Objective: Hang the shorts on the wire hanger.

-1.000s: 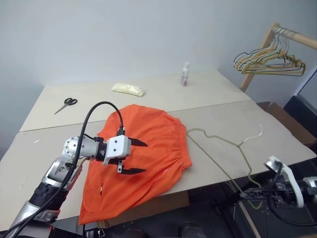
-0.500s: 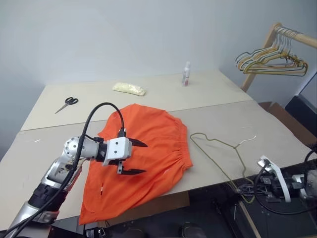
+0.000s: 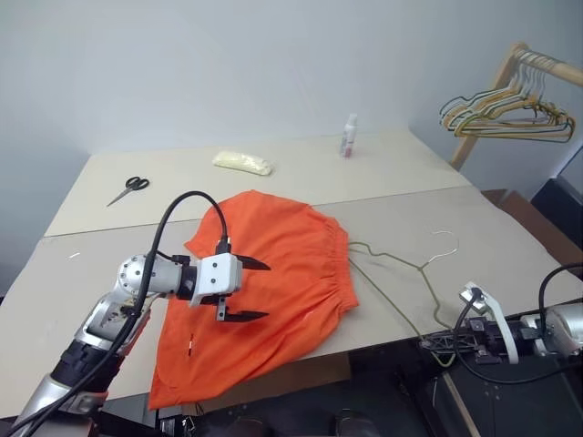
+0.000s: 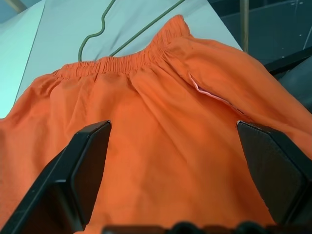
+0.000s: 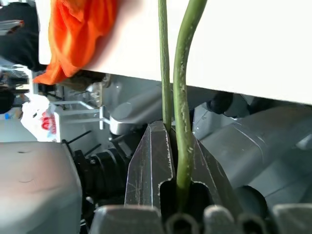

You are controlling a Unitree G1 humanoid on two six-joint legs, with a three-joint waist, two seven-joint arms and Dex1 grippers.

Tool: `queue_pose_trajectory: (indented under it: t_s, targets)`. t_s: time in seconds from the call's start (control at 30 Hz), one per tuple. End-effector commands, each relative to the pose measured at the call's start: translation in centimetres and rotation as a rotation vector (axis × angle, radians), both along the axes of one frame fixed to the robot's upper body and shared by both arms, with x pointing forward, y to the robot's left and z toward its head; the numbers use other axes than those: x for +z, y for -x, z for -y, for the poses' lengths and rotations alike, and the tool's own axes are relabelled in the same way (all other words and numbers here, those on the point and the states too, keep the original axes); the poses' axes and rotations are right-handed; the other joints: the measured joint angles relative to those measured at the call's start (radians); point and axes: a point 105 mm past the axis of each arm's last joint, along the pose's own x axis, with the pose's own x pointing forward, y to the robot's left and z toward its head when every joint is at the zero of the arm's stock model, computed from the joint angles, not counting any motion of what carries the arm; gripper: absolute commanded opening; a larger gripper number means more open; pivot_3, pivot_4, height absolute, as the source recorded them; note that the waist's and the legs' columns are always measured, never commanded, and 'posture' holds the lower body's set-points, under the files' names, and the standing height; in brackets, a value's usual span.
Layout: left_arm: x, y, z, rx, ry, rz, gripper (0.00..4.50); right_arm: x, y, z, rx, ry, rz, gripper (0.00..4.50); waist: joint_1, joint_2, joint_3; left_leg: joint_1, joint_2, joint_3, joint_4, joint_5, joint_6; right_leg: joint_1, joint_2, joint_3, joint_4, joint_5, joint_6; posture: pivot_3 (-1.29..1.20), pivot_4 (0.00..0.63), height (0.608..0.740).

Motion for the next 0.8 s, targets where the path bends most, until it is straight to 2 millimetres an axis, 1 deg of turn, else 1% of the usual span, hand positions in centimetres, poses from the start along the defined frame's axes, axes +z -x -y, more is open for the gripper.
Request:
queue_pose_trajectory:
  t_s: [0.03, 0.1, 0.17, 0.37, 0.53, 0.6, 0.63, 0.8]
  targets:
    - [0.9, -0.2, -0.1, 0.0, -0.007, 0.057, 4.47, 1.9, -0.5, -0.4, 0.05, -0.039, 0.037, 0.0, 0.0, 0.0, 0.0, 0.0, 0.0, 0.0, 0.0, 0.0, 0.0, 0.0, 0.0, 0.0, 0.0, 0.0, 0.0, 0.06, 0.0, 0.74]
    - [0.8, -0.2, -0.1, 0.001, -0.009, 0.059, 4.47, 2.2, -0.8, -0.8, 0.06, -0.045, 0.037, 0.0, 0.001, 0.0, 0.0, 0.0, 0.0, 0.0, 0.0, 0.0, 0.0, 0.0, 0.0, 0.0, 0.0, 0.0, 0.0, 0.07, 0.0, 0.74]
    - [0.8, -0.3, 0.0, 0.003, -0.011, 0.062, 4.47, 2.3, -1.5, -1.3, 0.056, -0.045, 0.031, 0.0, 0.0, 0.0, 0.0, 0.0, 0.0, 0.0, 0.0, 0.0, 0.0, 0.0, 0.0, 0.0, 0.0, 0.0, 0.0, 0.07, 0.0, 0.74]
    - [0.5, -0.2, 0.3, 0.008, -0.004, 0.062, 4.47, 1.1, -4.7, -2.4, 0.017, -0.006, 0.028, 0.0, -0.001, 0.0, 0.0, 0.0, 0.0, 0.0, 0.0, 0.001, -0.001, 0.0, 0.0, 0.0, 0.0, 0.001, -0.001, 0.1, 0.0, 0.74]
    - [0.1, -0.2, 0.0, 0.03, -0.014, 0.065, 4.47, 0.9, -5.2, -2.7, 0.066, 0.011, 0.023, 0.0, 0.02, 0.0, 0.0, -0.002, -0.002, -0.002, 0.0, 0.0, -0.001, -0.002, -0.001, -0.001, 0.001, 0.001, -0.001, 0.12, 0.0, 0.74]
    - [0.1, -0.2, -0.1, 0.042, -0.008, 0.065, 4.47, 0.9, -5.3, -3.0, 0.094, 0.011, 0.024, 0.0, 0.023, 0.001, -0.001, -0.004, -0.002, -0.003, 0.0, 0.002, -0.004, -0.004, -0.002, -0.002, 0.0, 0.001, -0.001, 0.13, 0.0, 0.74]
    - [0.1, -0.2, -0.1, 0.045, -0.01, 0.067, 4.47, 1.0, -5.6, -3.1, 0.096, 0.013, 0.026, 0.0, 0.024, 0.001, -0.001, -0.005, -0.003, -0.003, 0.0, 0.004, -0.007, -0.004, -0.002, -0.002, 0.0, 0.001, -0.001, 0.13, 0.0, 0.74]
    - [-0.2, -0.1, 0.0, 0.048, -0.014, 0.07, 4.47, 2.0, -7.4, -4.3, 0.094, -0.001, 0.054, 0.0, 0.024, 0.001, -0.001, -0.009, -0.003, -0.004, 0.0, 0.004, -0.007, -0.008, -0.002, -0.002, 0.0, 0.001, -0.001, 0.13, 0.0, 0.74]
